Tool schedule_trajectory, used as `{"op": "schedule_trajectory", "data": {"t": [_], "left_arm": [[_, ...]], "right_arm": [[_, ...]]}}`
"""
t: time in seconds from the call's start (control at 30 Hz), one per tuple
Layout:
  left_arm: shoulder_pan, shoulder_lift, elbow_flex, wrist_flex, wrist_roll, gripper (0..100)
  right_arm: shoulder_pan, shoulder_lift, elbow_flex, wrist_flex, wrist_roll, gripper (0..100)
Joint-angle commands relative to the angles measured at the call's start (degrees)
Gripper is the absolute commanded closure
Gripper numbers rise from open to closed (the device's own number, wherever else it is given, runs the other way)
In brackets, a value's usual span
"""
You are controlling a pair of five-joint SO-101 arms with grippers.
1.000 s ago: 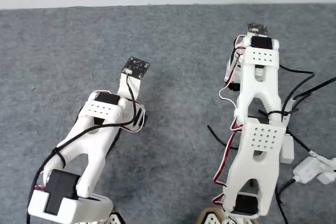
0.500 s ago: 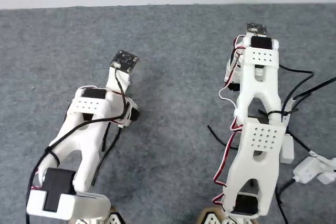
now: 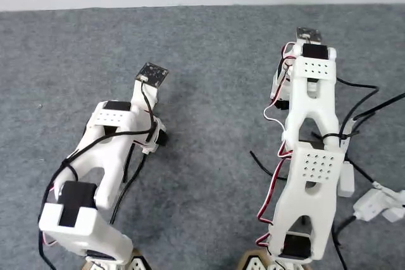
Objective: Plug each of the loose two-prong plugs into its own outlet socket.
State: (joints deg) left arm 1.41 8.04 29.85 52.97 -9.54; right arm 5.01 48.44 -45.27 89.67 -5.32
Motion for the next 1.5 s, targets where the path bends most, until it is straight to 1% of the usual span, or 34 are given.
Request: {"op": "schedule_trajectory", "data": {"t": [0.0,0.17,0.2,0.27,0.43,0.57,0.7,0.73,0.83,0.9,0.97,1.1,1.17,1.27,1.37,1.47], "left_arm": [[1.6,0.0,-2.2,3.0,0.6,80],[4.7,0.0,-2.1,5.7,0.5,97],[5.1,0.0,-2.2,6.2,0.6,99],[5.6,0.0,-2.0,7.6,2.7,99],[5.5,-1.8,-3.9,11.6,16.3,99],[5.7,-5.3,-8.1,17.1,22.2,99],[5.8,-7.6,-11.5,22.1,31.3,99],[6.4,-7.7,-11.9,22.9,32.8,99],[9.5,-7.8,-11.6,24.3,33.6,99],[11.3,-7.8,-10.9,22.6,34.8,99],[11.4,-7.7,-10.5,19.7,36.1,99],[11.4,-7.7,-9.0,16.0,36.0,99],[11.4,-7.7,-6.4,12.6,36.1,98],[11.3,-6.2,-3.7,9.2,36.4,91],[11.9,-3.2,-3.5,8.8,38.7,84],[11.9,-1.3,-3.9,8.7,39.1,81]], "right_arm": [[-1.1,-0.7,-0.4,-0.6,0.6,99.0],[-1.1,-0.7,-0.4,-0.5,0.6,99.0],[-1.1,-0.7,-0.4,-0.5,0.6,99.0],[-1.1,-0.7,-0.4,-0.5,0.6,99.0],[-1.2,-0.7,-0.4,-0.5,0.6,99.0],[-1.2,-0.7,-0.4,-0.5,0.7,99.0],[-1.2,-0.7,-0.4,-0.3,0.7,99.0],[-1.2,-0.7,-0.4,-0.3,0.7,99.0],[-1.2,-0.7,-0.4,-0.2,0.7,99.0],[-1.2,-0.7,-0.4,-0.1,0.7,99.0],[-1.1,-0.8,-0.4,-0.1,0.8,99.0],[-1.0,-0.8,-0.4,0.0,0.8,99.0],[-1.0,-0.8,-0.4,0.0,0.8,99.0],[-1.1,-0.8,-0.4,0.0,0.8,99.0],[-1.1,-0.8,-0.4,0.0,0.8,99.0],[-1.1,-0.8,-0.4,0.0,0.8,99.0]]}}
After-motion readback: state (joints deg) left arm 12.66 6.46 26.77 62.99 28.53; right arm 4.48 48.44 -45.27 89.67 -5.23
